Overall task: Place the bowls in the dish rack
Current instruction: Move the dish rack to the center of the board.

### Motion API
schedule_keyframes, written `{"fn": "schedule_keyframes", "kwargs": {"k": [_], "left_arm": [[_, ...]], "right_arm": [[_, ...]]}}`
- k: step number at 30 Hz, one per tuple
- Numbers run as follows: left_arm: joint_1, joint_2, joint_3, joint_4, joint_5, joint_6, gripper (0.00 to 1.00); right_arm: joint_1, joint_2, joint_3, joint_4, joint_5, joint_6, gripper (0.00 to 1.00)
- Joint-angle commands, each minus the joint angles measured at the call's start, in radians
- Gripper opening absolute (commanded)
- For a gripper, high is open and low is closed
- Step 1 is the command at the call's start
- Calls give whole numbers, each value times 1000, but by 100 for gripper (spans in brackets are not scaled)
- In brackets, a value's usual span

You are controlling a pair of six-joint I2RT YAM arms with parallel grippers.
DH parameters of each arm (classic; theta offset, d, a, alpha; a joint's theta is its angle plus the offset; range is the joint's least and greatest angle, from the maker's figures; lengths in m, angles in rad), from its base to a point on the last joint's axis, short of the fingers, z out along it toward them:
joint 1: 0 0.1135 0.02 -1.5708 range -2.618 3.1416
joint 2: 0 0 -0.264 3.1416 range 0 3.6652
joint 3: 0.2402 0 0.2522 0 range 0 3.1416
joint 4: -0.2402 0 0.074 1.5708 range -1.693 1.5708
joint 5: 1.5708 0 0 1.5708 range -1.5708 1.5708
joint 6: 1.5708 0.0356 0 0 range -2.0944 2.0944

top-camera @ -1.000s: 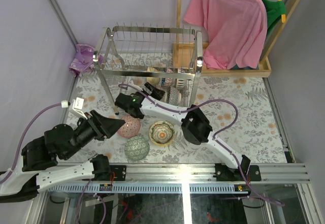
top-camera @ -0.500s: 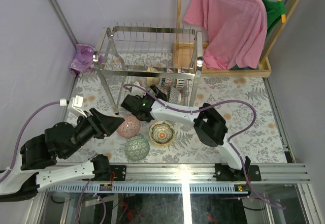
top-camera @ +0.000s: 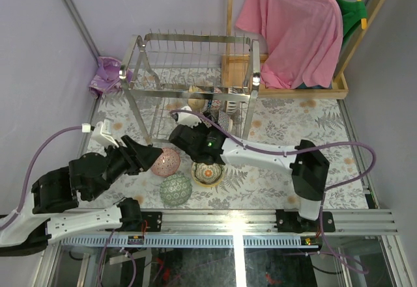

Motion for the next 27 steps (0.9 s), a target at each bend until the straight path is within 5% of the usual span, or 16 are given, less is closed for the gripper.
{"fn": "schedule_keyframes", "kwargs": {"k": [1,9,17,27], "left_arm": [[-1,38,25,-7,-79,-18,52],[-1,125,7,-48,-179,-48,55],[-1,213,-33,-104,-336,-146,67],[-1,276,-71,-121,-575,-134,90]], "right_arm": [[57,-137,-84,65,-49,41,100],[171,-463,-325,-5,-55,227,97],[144,-876,-625,-102,22,403,98],[-106,-1007,-815,248,-134,130,99]]}}
